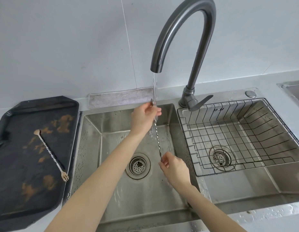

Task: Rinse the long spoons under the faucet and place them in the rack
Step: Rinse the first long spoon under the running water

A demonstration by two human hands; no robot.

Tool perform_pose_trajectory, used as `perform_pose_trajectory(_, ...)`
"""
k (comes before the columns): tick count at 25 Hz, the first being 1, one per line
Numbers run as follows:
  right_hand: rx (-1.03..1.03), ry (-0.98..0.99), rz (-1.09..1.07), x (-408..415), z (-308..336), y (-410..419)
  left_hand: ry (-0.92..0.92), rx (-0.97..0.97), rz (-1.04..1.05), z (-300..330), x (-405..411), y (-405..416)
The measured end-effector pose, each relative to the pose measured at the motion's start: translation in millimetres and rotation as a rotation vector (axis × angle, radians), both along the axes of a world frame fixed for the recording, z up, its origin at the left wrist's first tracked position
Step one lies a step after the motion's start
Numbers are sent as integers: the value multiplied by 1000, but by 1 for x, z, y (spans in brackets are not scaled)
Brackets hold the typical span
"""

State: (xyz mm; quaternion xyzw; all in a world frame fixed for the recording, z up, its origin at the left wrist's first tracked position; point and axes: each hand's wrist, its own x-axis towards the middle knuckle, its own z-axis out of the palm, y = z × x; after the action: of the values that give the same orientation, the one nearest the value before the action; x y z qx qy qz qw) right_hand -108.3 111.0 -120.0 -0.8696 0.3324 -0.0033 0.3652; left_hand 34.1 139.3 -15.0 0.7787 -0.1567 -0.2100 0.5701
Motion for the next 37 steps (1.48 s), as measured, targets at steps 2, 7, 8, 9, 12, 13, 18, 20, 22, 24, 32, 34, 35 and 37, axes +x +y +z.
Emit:
perform_pose_trajectory(2, 13, -5, 5, -1, 1, 0, 40, -33, -7, 0, 0, 0)
perform_pose_trajectory(7, 38, 11, -10, -5, 1, 0, 123, -114, -12, -1, -1, 1)
perform_pose_trajectory(8, 43, 19, -10, -7, 1, 0, 125, -123, -12, -1, -2, 1)
perform_pose_trajectory(9, 53, 24, -7, -8, 1, 0, 121, -124, -14, 1, -2, 2)
perform_pose_trajectory(12, 151, -1, -3, -9, 3, -7, 148, -142, 34, 3, 4, 9)
perform_pose_trajectory(13, 186, -10, -1, -9, 4, -11, 195, -176, 72, 4, 8, 13)
perform_pose_trajectory(18, 364, -59, -24, 2, 24, -38, 406, -312, 292, -4, 44, 45)
perform_pose_trajectory(20, 462, -91, -20, 12, 36, -50, 529, -423, 408, -12, 60, 62)
perform_pose_trajectory(22, 570, -178, -57, 23, 50, -59, 652, -509, 508, -24, 71, 79)
perform_pose_trajectory(24, 650, -273, -115, 34, 62, -64, 741, -525, 584, -41, 71, 95)
perform_pose_trajectory(32, 719, -414, -156, 83, 91, -55, 990, -479, 733, -95, 41, 123)
perform_pose_trajectory(34, 760, -422, -174, 89, 93, -53, 1000, -502, 737, -96, 39, 123)
perform_pose_trajectory(35, 787, -421, -175, 92, 94, -52, 1004, -513, 743, -97, 38, 124)
perform_pose_trajectory(37, 851, -414, -165, 94, 96, -49, 1011, -511, 762, -98, 38, 124)
